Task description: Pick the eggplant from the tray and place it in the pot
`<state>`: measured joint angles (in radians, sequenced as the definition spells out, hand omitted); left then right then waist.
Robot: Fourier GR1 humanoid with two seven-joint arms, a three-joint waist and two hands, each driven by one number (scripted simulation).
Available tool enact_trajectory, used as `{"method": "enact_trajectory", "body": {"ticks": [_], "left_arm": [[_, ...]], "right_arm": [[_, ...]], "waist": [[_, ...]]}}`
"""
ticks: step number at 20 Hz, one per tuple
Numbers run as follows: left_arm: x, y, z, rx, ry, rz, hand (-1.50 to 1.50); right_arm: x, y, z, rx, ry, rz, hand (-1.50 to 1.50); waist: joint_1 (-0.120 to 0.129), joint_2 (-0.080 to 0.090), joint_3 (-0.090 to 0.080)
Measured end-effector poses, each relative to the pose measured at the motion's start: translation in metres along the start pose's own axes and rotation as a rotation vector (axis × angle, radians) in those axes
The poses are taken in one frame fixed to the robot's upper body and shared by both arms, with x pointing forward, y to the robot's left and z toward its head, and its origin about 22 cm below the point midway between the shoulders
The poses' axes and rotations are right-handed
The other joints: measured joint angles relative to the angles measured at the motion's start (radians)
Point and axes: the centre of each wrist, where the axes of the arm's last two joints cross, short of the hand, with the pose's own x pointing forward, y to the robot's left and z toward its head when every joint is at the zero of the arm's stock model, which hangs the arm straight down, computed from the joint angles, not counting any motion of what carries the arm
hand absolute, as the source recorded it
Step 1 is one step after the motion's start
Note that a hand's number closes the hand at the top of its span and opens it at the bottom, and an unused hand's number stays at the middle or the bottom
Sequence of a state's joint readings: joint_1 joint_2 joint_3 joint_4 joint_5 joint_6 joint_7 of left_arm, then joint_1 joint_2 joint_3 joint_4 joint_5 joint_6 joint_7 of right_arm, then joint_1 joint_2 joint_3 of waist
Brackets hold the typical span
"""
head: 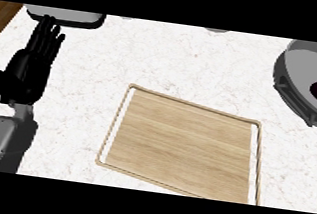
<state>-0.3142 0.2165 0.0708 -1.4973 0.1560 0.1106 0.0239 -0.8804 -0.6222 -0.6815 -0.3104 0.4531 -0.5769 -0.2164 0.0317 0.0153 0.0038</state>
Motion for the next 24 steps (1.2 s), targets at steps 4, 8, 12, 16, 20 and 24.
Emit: {"method": "enact_trajectory", "body": {"ticks": [4, 8, 12, 16, 20, 24], "left_arm": [[0.000, 0.004, 0.004, 0.006, 0.002, -0.002, 0.00], [0.002, 0.002, 0.005, 0.013, 0.007, -0.003, 0.00], [0.001, 0.005, 0.006, 0.014, 0.003, 0.000, 0.00], [0.004, 0.009, 0.007, 0.023, 0.008, -0.005, 0.00], [0.001, 0.005, 0.006, 0.028, 0.007, -0.005, 0.00], [-0.001, 0.009, 0.003, 0.029, 0.011, -0.007, 0.00]], "right_arm": [[-0.019, -0.024, -0.008, -0.065, -0.006, -0.080, -1.50], [-0.043, -0.046, -0.009, -0.109, -0.021, -0.145, -1.50], [-0.069, -0.073, -0.010, -0.137, -0.027, -0.183, -1.50], [-0.092, -0.107, -0.011, -0.168, -0.034, -0.198, -1.50], [-0.108, -0.133, -0.011, -0.185, -0.035, -0.205, -1.50], [-0.128, -0.160, -0.006, -0.185, -0.031, -0.214, -1.50]], "waist": [[-0.005, -0.003, 0.000], [-0.012, -0.006, -0.001], [-0.017, -0.008, -0.001], [-0.022, -0.010, -0.002], [-0.023, -0.010, -0.002], [-0.027, -0.011, -0.002]]}}
